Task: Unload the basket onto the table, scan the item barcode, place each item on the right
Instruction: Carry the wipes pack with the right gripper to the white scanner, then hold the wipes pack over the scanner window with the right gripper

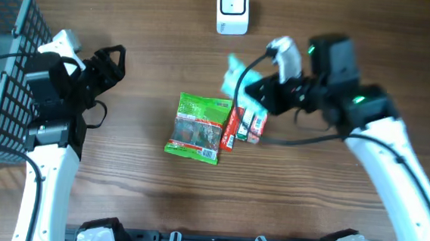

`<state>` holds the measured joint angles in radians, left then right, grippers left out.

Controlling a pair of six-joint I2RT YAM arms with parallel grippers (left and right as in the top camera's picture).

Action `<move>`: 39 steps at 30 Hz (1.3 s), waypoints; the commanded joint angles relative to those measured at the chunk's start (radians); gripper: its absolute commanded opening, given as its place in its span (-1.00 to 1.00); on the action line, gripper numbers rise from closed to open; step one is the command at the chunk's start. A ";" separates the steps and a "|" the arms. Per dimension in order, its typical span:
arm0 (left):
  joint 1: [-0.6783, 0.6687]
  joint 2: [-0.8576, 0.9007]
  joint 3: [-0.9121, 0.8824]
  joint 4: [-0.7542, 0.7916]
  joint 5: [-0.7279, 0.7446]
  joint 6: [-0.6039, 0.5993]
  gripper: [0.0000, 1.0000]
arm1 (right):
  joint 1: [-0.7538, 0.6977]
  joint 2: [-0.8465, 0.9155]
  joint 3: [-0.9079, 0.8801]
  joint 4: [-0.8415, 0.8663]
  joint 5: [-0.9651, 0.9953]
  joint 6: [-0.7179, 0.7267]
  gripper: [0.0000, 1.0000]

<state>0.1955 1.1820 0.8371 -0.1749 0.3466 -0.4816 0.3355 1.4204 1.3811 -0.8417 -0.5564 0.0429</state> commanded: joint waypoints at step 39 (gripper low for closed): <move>0.006 0.051 0.008 -0.204 -0.244 0.093 1.00 | 0.211 0.821 0.440 0.777 1.364 -1.391 -0.92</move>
<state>0.1978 1.2278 0.8371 -0.3820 0.1162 -0.4042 0.5591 2.2093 1.8050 -0.1757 0.6865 -1.1652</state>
